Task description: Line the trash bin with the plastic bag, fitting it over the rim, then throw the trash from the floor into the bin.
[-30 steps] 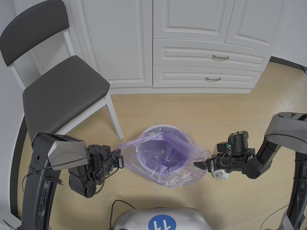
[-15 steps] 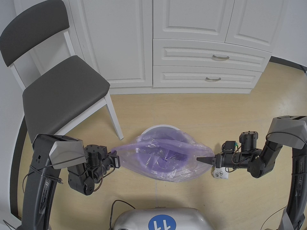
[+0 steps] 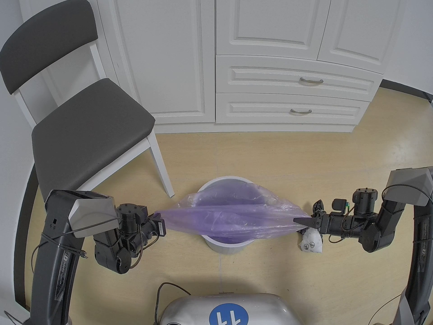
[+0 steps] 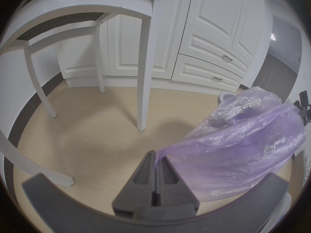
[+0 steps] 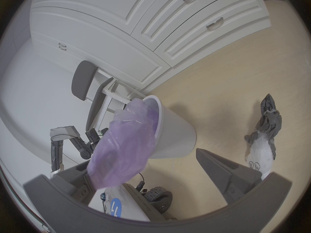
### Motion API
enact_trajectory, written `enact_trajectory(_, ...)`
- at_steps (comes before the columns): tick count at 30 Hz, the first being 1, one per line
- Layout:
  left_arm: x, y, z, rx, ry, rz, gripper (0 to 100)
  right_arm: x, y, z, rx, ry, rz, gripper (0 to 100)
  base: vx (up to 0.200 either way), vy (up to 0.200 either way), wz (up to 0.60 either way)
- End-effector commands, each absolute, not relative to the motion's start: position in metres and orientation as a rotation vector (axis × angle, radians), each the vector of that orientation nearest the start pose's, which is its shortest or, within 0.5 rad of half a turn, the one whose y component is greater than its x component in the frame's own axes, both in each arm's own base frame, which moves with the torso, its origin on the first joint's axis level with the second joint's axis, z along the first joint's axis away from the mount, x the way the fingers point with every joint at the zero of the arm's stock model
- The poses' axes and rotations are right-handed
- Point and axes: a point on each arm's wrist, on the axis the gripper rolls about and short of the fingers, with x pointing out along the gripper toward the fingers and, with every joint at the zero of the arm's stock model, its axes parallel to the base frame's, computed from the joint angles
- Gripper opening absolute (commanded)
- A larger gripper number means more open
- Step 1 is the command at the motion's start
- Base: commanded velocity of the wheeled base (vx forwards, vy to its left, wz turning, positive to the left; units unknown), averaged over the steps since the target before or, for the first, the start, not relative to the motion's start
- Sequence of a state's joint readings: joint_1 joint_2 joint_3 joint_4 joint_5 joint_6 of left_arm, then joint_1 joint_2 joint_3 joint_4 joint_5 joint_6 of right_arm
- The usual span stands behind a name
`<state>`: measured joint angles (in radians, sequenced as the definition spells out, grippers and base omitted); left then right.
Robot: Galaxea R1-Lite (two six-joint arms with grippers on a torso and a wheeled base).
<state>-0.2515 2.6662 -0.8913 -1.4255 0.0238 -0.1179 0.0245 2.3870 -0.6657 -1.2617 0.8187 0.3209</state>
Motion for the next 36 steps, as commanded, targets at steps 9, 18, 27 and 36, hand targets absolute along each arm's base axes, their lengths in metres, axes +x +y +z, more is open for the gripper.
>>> enact_trajectory(9,0.390,-0.095,-0.085,-0.068,0.373,-0.194,0,0.350,0.016,-0.014,0.462,0.496,0.748,100,0.000,0.000,0.00)
enact_trajectory(18,0.365,-0.124,-0.049,-0.065,0.307,-0.285,0,0.343,0.073,0.036,0.355,0.358,0.743,100,0.000,0.000,0.00)
enact_trajectory(27,0.339,-0.148,-0.040,-0.044,0.318,-0.369,0,0.335,0.128,0.031,-0.004,0.239,0.540,100,0.000,0.000,0.00)
enact_trajectory(36,0.357,-0.123,-0.064,-0.058,0.336,-0.315,0,0.338,0.166,-0.013,-0.308,0.237,0.416,100,0.000,0.000,0.00)
